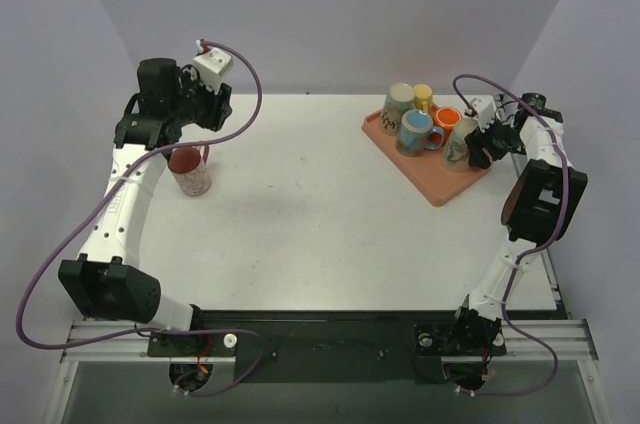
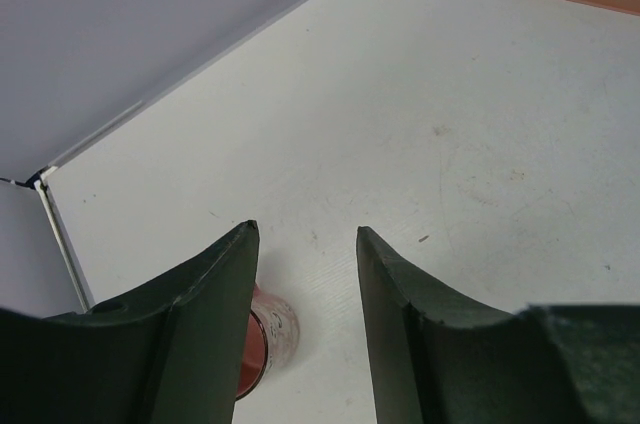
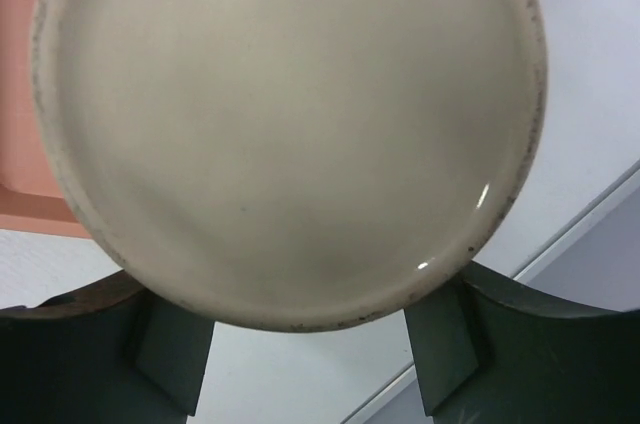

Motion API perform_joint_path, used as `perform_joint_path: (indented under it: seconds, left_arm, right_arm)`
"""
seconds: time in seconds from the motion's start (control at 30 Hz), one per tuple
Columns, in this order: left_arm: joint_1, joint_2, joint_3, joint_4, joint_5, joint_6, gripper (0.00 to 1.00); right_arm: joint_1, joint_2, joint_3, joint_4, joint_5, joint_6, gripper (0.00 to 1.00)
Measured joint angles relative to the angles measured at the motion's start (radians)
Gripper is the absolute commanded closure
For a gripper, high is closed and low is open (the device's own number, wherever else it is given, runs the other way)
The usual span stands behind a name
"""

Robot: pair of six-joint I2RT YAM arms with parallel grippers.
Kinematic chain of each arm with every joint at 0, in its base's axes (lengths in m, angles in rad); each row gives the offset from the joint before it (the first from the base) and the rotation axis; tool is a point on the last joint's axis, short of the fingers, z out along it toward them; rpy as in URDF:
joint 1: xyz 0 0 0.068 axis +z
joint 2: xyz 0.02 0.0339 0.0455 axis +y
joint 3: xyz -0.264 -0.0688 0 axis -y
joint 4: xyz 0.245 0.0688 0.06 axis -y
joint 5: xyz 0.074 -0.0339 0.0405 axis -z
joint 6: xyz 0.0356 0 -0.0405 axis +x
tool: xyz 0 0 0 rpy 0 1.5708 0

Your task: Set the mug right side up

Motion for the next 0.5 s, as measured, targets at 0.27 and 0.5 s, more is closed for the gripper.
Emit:
perform_joint_path:
  seconds: [0.27, 0.5]
  left_arm:
    - [-0.003, 0.013, 0.0, 0.032, 0.001, -0.002, 0.46]
    - [-0.022, 0.013, 0.0, 0.034, 0.015, 0.001, 0.46]
  right_arm:
    - [0.0, -0.01, -0.04, -0.023, -0.032, -0.013, 0.73]
    - [-0.007, -0.01, -0.073, -0.011, -0.038, 0.051, 1.0]
